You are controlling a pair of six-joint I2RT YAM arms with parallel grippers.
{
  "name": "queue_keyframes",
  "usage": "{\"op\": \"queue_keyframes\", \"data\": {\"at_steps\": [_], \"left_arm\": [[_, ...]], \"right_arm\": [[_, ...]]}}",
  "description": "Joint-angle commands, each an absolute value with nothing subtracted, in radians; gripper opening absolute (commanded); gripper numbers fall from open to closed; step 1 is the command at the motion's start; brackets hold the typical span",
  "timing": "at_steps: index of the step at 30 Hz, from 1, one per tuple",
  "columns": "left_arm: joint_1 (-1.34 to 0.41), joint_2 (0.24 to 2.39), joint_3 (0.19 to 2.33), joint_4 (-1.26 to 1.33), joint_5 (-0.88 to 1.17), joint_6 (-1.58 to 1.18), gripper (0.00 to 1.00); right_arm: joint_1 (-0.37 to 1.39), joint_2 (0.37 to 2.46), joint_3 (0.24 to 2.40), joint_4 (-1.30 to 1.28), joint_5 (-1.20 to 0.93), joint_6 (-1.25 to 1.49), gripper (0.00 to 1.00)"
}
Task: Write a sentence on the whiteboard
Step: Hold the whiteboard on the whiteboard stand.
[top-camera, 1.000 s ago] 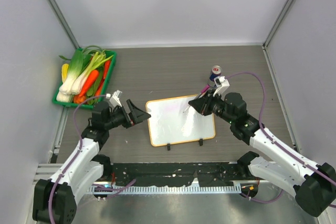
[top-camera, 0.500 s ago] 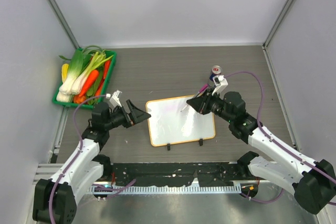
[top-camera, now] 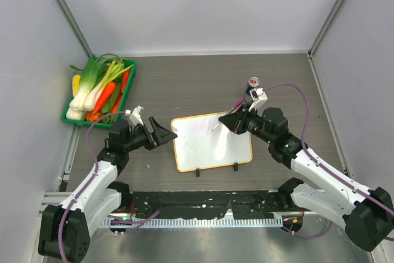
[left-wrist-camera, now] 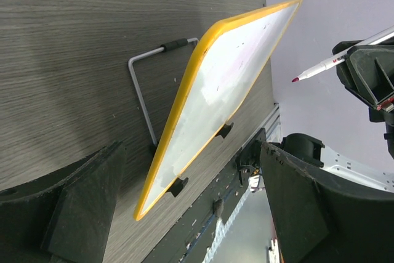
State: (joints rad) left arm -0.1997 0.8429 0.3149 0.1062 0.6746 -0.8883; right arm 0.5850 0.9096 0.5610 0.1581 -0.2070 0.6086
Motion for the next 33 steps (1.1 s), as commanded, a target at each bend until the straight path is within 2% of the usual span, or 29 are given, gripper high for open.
{"op": "queue_keyframes", "data": {"at_steps": [1,33], "left_arm": [[-0.193,0.859,0.316,0.155,0.698,-0.888,0.93],[-0.193,0.93,0.302,0.176,0.721,-0.873,0.89]], "right_arm": [[0.581,0.885,0.565,0.203,-0.195,0.611,0.01],[0.581,0.951,0.549,0.29,-0.233,0.617,0.01]]}}
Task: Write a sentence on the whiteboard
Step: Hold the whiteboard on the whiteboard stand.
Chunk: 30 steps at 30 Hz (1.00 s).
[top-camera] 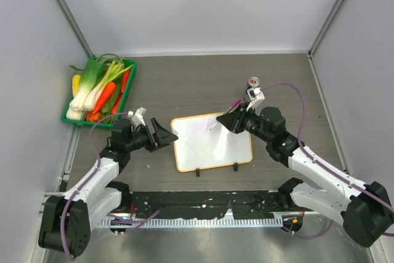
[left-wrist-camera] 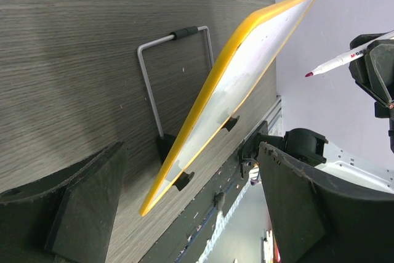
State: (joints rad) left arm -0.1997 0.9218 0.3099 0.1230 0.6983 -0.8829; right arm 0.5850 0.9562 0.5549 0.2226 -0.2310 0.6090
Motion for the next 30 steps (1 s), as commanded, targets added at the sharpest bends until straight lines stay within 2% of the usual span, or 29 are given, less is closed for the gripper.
{"op": "queue_keyframes", "data": {"at_steps": [1,30], "left_arm": [[-0.193,0.934,0.304,0.176,0.722,-0.873,0.89],[-0.193,0.989,0.318,0.186,0.713,-0.842,0.85]], "right_arm": [[0.581,0.951,0.551,0.288,-0.235,0.621,0.01],[0.581,0.959,0.545,0.325,-0.252,0.629,0.01]]}}
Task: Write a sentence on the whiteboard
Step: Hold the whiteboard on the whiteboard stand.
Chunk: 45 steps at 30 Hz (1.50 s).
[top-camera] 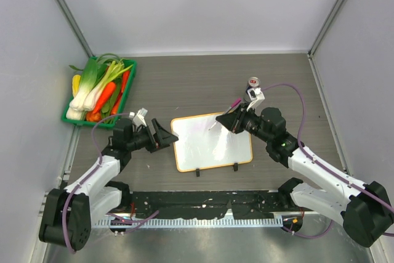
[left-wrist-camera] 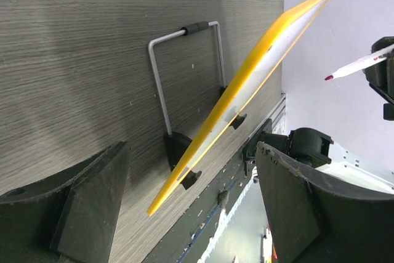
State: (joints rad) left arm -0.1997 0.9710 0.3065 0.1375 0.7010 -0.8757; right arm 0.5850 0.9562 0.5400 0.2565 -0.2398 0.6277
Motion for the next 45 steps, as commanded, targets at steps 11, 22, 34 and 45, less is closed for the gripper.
{"op": "queue_keyframes", "data": {"at_steps": [11,22,34,45], "left_arm": [[-0.195,1.046,0.324,0.218,0.707,-0.831,0.84],[-0.196,1.115,0.325,0.273,0.69,-0.804,0.81],[-0.215,1.198,0.304,0.443,0.713,-0.775,0.77],[-0.25,1.252,0.262,0.692,0.837,-0.767,0.55]], "right_arm": [[0.581,0.966,0.552,0.325,-0.25,0.629,0.01],[0.58,0.996,0.565,0.341,-0.261,0.623,0.01],[0.601,1.038,0.606,0.379,-0.295,0.606,0.01],[0.664,1.074,0.646,0.382,-0.256,0.584,0.01]]}}
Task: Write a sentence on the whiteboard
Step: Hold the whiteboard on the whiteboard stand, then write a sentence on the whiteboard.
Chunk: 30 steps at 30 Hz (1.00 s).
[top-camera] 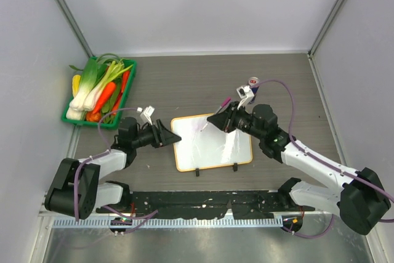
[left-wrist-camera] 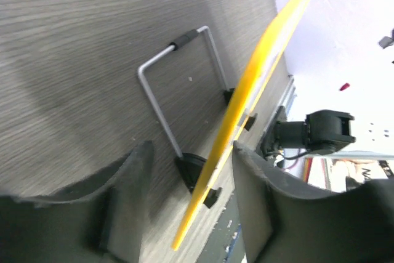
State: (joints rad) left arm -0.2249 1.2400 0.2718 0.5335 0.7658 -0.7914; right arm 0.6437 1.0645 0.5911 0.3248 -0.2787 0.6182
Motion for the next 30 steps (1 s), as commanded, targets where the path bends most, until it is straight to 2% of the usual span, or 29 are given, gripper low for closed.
{"op": "queue_keyframes", "data": {"at_steps": [1,5,11,14,16,25,30], "left_arm": [[-0.262,1.256,0.261,0.707,0.848,-0.761,0.47],[-0.287,1.255,0.262,0.707,0.868,-0.752,0.42],[-0.293,1.22,0.253,0.658,0.853,-0.733,0.2],[-0.293,1.203,0.252,0.626,0.833,-0.719,0.05],[-0.295,1.198,0.247,0.624,0.831,-0.716,0.01],[-0.293,1.236,0.258,0.6,0.824,-0.703,0.0],[-0.293,1.249,0.261,0.594,0.825,-0.7,0.0]], "right_arm": [[0.67,1.077,0.65,0.382,-0.247,0.578,0.01],[0.715,1.086,0.673,0.351,-0.198,0.549,0.01],[0.779,1.094,0.683,0.341,-0.098,0.509,0.01],[0.81,1.095,0.683,0.342,-0.037,0.483,0.01],[0.831,1.098,0.683,0.342,-0.003,0.47,0.01],[0.922,1.086,0.689,0.362,0.205,0.399,0.01],[0.923,1.114,0.683,0.411,0.25,0.396,0.01]]}}
